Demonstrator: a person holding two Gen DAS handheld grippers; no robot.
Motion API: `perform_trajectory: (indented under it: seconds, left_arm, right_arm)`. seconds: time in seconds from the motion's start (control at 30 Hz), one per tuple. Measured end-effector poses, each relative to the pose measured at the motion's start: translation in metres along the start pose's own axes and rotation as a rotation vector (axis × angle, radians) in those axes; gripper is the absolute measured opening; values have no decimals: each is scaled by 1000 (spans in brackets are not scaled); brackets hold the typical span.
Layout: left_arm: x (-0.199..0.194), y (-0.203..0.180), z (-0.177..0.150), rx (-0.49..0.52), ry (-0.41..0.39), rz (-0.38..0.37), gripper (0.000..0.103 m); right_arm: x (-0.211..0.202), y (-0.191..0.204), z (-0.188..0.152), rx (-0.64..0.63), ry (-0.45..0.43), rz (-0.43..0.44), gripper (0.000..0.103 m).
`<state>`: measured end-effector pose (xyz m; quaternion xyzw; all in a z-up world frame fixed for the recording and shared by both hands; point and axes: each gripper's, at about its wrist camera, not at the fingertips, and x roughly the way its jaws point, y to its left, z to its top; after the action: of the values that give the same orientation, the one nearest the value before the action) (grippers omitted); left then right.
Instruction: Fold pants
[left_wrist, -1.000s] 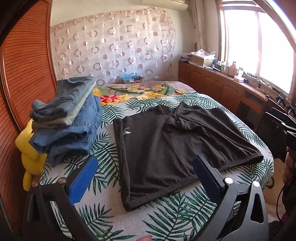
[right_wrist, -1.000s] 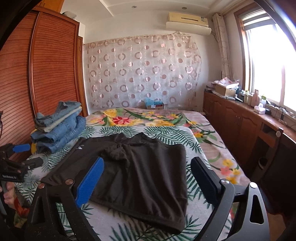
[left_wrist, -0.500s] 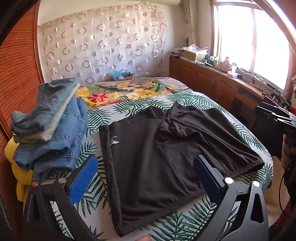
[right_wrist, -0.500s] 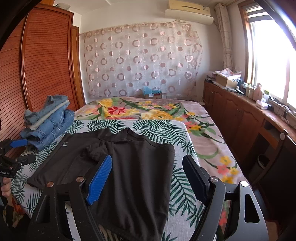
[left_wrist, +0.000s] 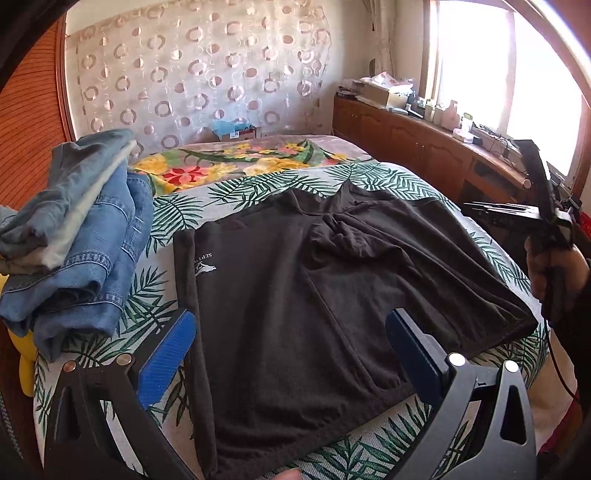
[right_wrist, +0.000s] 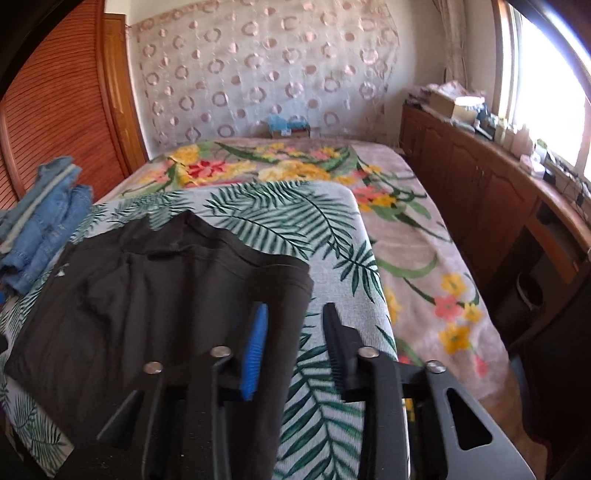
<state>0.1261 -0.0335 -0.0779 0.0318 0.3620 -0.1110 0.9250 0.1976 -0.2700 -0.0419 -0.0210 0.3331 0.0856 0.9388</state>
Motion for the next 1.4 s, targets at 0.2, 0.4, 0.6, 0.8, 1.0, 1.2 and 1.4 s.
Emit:
perform_trajectory:
  seconds: [0.2,0.4,0.6,0.8,1.0,1.2,1.4]
  left_arm:
    - [3,1,-4,-8,12,-4,103]
    - [5,3,-8,-11,17,-4,103]
    - [6,4,-11,-19,23,-3,103]
    - [5,4,-13,-21,26,-1,103]
    - [2,4,-14,-25,26,1,103]
    - [4,3,-14,-22,33,-1,103]
    - [6,3,-16,-17,42,3,103]
  right_arm:
    - [22,-4,16,78,78,33,27]
    - [14,7,22,83,95,96,7]
    - [-4,27,29,10,42,187,5]
    - [-17,47,13,-81,96,300,9]
    - [-48,43,12,-113,44,294,30]
    - [-30,35,8,-132,37,231,34]
    - [-15,60,7,-188,86,200,34]
